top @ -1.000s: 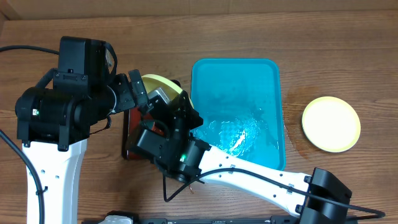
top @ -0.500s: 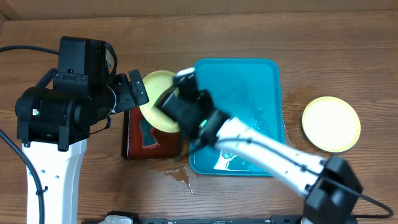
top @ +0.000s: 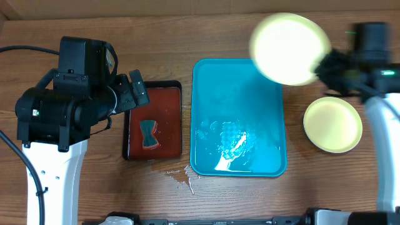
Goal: Clean dirty plates on tray and stack at the side
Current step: 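Swing the held yellow plate right and lower it onto the other yellow plate, then open the right gripper to release the plate onto the stack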
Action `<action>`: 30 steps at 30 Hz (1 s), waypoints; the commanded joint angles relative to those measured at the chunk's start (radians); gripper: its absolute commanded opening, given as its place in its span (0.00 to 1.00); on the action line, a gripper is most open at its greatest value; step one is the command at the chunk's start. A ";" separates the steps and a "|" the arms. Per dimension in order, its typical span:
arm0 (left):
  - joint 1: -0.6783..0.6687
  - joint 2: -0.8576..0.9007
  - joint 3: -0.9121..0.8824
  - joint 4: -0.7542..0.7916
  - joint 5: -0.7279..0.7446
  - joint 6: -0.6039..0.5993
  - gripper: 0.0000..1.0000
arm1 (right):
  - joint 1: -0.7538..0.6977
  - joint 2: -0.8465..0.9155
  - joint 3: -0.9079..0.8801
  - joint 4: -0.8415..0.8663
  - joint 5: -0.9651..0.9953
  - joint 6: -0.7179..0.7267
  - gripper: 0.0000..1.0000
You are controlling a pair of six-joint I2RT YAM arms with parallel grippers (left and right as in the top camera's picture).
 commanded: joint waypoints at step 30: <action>0.003 0.004 0.014 0.002 -0.019 0.008 1.00 | -0.234 -0.300 -0.349 -0.098 -0.568 -0.556 0.74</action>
